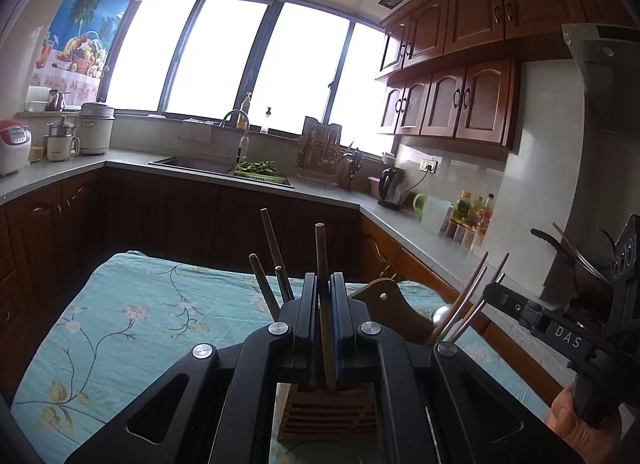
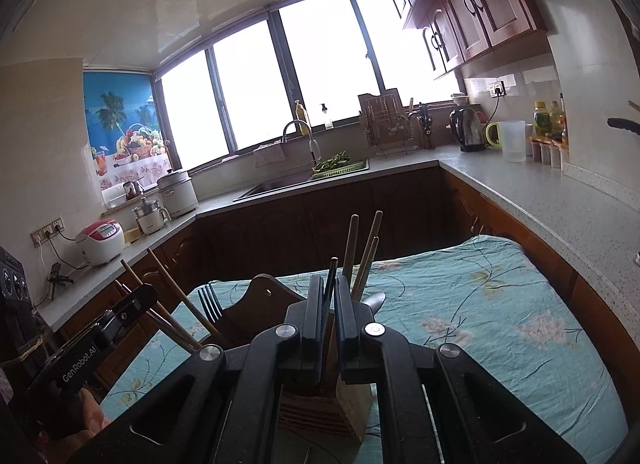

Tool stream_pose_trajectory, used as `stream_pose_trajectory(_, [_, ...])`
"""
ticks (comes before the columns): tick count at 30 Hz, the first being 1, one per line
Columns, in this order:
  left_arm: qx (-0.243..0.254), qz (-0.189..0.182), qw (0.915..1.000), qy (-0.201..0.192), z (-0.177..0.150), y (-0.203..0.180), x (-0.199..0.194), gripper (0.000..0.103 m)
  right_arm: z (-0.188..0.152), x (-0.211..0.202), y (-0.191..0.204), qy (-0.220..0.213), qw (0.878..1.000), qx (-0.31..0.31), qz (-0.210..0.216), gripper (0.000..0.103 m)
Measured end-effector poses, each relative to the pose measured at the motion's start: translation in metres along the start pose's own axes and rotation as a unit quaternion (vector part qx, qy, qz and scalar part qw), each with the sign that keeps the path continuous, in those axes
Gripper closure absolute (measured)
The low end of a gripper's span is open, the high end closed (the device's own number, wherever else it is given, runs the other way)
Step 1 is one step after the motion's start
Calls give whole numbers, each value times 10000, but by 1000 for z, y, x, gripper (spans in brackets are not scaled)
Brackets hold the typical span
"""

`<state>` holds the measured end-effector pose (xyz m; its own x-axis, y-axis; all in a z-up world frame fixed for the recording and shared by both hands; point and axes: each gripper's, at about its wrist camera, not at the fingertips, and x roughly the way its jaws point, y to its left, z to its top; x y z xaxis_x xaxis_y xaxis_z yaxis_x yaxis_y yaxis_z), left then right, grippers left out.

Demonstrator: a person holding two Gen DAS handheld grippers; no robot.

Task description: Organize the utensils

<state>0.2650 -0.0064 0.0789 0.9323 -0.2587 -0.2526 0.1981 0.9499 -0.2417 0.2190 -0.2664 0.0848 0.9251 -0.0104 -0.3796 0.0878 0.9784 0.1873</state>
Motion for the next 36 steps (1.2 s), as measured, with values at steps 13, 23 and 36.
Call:
stream_pose_trajectory(13, [84, -64, 9999, 104, 13, -7, -14, 89, 5, -22, 0, -159, 9997, 158, 75, 78])
stream_pose_trajectory(23, [-32, -87, 9999, -85, -3, -2, -66, 59, 7, -55, -7, -422, 9983, 372, 136, 55])
stream_pose_trajectory(36, [-219, 225, 9995, 64, -43, 7, -138, 18, -47, -90, -12, -145, 9984, 498, 238, 18])
